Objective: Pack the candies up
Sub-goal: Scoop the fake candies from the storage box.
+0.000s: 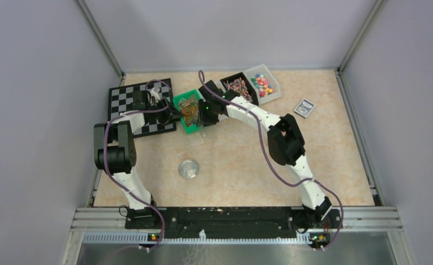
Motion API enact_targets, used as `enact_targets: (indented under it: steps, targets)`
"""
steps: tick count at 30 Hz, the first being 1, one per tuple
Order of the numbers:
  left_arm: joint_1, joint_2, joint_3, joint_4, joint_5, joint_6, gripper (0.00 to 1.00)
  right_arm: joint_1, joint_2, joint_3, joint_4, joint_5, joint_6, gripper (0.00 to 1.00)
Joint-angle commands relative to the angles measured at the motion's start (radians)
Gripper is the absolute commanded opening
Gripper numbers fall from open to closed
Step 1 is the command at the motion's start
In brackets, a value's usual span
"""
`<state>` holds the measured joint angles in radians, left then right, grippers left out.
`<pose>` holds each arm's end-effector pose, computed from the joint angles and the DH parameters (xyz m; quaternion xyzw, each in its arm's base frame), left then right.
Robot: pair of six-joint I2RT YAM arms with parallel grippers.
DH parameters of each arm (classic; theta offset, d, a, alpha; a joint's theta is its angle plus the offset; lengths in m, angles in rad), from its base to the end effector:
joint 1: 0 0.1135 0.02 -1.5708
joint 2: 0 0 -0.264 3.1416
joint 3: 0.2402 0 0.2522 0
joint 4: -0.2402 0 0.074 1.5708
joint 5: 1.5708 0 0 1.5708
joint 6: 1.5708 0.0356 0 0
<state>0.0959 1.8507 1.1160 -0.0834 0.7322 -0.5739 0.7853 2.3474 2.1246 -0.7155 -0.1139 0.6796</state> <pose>0.3841 0.0130 0.1742 -0.1612 0.8634 -0.4047 0.2546 0.3662 0.3718 0.2180 -0.0678 0.9466 0.2478 0.1947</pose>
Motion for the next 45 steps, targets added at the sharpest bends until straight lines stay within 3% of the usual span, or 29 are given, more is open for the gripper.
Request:
enact_targets:
  steps: [1,7,34,45]
  targets:
    - [-0.008,-0.022,0.021,0.002,0.017,0.013,0.43,0.009,-0.152,-0.075,0.026,0.015,-0.019,0.00]
    - [-0.007,-0.057,0.023,-0.001,0.020,0.018,0.47,0.009,-0.232,-0.160,0.062,0.008,-0.038,0.00]
    - [-0.007,-0.109,0.016,0.014,0.027,0.025,0.47,-0.006,-0.552,-0.485,0.220,-0.007,-0.029,0.00]
    - [-0.007,-0.117,0.021,0.013,0.033,0.036,0.47,-0.049,-0.799,-0.663,0.145,0.065,-0.042,0.00]
